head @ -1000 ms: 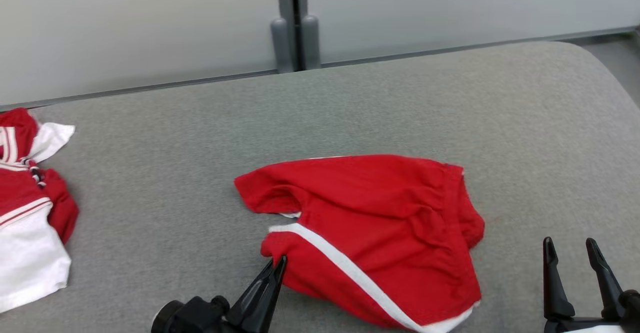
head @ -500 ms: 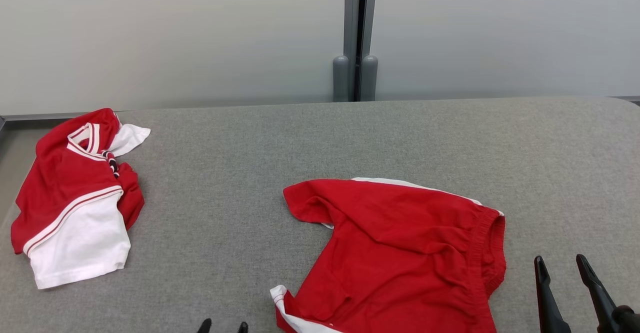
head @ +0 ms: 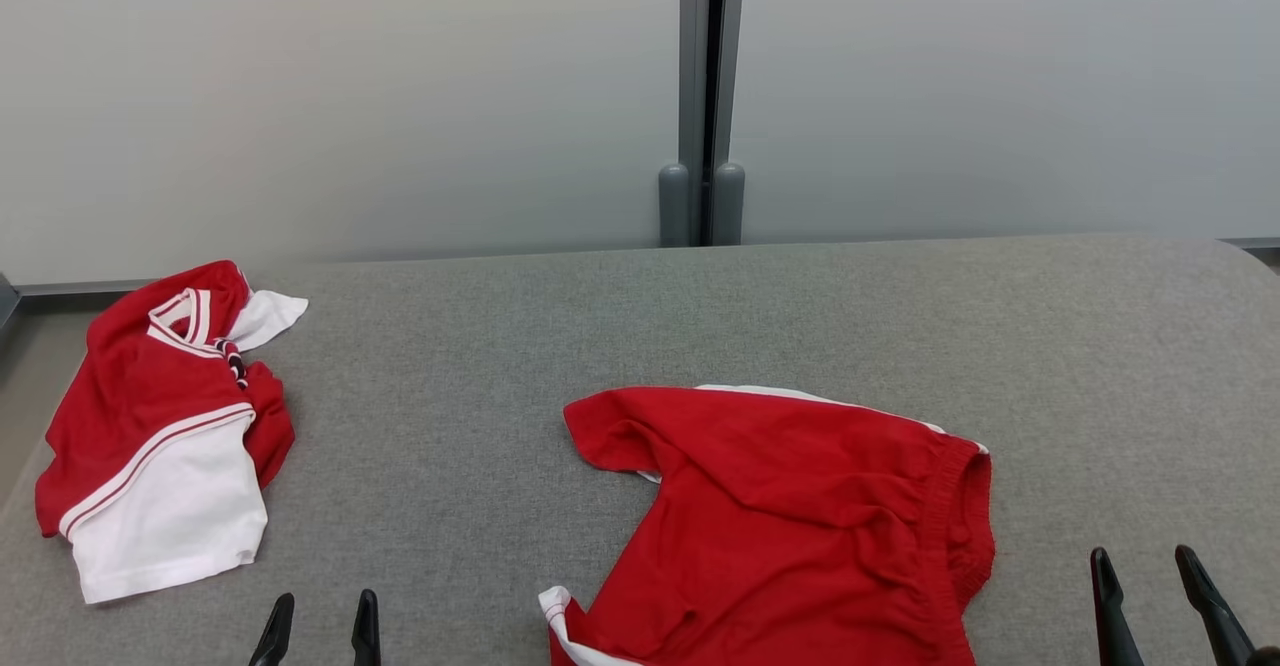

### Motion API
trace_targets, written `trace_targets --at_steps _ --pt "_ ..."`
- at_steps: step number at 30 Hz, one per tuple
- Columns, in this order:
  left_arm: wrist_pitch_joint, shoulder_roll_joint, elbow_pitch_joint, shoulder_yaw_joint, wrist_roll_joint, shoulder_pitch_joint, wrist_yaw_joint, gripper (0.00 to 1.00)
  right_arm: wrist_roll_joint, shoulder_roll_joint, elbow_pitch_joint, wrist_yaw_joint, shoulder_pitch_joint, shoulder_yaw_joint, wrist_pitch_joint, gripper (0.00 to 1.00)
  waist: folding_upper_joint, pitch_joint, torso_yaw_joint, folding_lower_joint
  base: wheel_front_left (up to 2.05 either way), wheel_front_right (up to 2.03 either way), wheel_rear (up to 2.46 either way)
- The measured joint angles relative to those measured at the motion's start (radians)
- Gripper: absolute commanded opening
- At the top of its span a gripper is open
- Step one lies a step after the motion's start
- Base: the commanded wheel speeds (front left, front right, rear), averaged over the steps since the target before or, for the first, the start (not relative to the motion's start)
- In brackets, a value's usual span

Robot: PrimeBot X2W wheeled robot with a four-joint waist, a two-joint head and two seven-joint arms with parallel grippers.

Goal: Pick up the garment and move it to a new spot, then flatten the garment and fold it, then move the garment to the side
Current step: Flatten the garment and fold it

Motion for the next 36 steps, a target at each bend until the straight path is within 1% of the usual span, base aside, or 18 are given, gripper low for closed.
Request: trace_targets --at_steps 5,12,20,23,25,27,30,32,36 --pt "0.0 0.0 0.007 0.005 0.023 0.015 0.002 1.0 -0.01 0.002 0.004 0.0 0.035 0.0 0.0 1.0 0.0 -0.024 0.0 0.0 0.0 0.0 0.0" --pt "0.0 0.0 0.01 0.003 0.027 0.025 0.005 1.0 -0.012 0.008 0.013 0.0 0.047 0.017 0.0 1.0 0.0 -0.035 0.0 0.0 0.0 0.0 0.0" --pt "0.0 0.0 0.029 0.007 0.032 0.022 -0.009 1.0 -0.015 0.011 0.02 0.0 0.041 0.044 0.0 1.0 0.0 -0.031 0.009 0.0 0.0 0.0 0.0" --pt "0.0 0.0 0.046 -0.002 0.039 0.019 -0.013 1.0 -0.024 0.007 0.014 0.0 0.035 0.077 0.0 1.0 0.0 -0.027 0.012 0.0 0.0 0.0 0.0" --pt "0.0 0.0 0.076 -0.023 0.053 0.013 -0.022 1.0 -0.026 -0.016 0.036 0.0 0.034 0.133 -0.001 1.0 0.0 -0.023 0.014 0.0 0.0 0.0 0.0" --pt "0.0 -0.001 0.102 -0.05 0.06 -0.001 -0.028 1.0 -0.03 -0.062 0.092 0.0 0.037 0.223 -0.002 1.0 0.0 -0.018 0.015 0.0 0.0 0.0 0.0" --pt "0.0 -0.001 0.133 -0.092 0.067 -0.029 -0.036 1.0 -0.011 -0.122 0.155 0.0 0.034 0.324 0.001 1.0 0.0 -0.009 0.016 0.0 0.0 0.0 0.0" --pt "0.005 0.0 0.165 -0.114 0.067 -0.043 -0.042 1.0 0.012 -0.158 0.179 0.0 0.03 0.362 0.017 1.0 0.0 -0.002 0.016 0.0 0.0 0.0 0.0" --pt "0.082 0.01 0.185 -0.148 0.068 -0.085 -0.053 1.0 0.045 -0.205 0.199 0.0 0.002 0.398 0.062 1.0 0.0 0.017 0.011 0.0 0.0 0.0 0.0"
